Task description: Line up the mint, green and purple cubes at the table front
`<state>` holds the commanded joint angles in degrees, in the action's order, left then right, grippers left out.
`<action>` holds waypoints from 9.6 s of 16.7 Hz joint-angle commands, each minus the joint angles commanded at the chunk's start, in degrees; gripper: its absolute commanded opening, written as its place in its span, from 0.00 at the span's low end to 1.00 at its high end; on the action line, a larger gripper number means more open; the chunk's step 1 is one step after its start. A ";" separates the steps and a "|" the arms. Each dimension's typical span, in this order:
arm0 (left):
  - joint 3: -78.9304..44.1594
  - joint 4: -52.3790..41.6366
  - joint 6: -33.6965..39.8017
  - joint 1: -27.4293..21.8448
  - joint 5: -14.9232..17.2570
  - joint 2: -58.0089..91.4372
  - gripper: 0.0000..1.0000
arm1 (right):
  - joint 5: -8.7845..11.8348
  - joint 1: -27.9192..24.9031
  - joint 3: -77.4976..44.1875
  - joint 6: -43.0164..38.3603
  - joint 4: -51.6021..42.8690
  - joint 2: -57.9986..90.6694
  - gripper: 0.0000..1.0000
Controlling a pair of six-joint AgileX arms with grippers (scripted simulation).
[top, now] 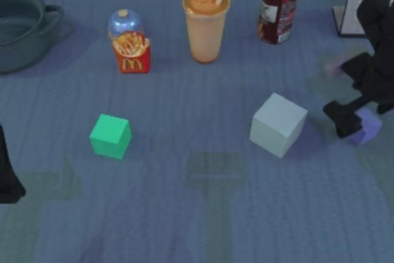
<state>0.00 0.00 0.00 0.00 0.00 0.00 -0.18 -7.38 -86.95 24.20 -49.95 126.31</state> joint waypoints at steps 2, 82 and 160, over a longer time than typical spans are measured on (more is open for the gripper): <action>0.00 0.00 0.00 0.00 0.00 0.00 1.00 | -0.02 -0.05 2.10 -0.07 3.58 1.82 1.00; 0.00 0.00 0.00 0.00 0.00 0.00 1.00 | -0.84 -31.67 19.57 -63.56 6.74 -13.60 0.15; -82.99 -46.40 1.91 -18.38 0.18 126.25 1.00 | 0.18 6.81 86.95 -24.20 49.95 -126.31 1.00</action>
<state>-82.99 -46.40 1.91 -18.38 0.18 126.25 0.00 -0.57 0.00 0.00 0.00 0.00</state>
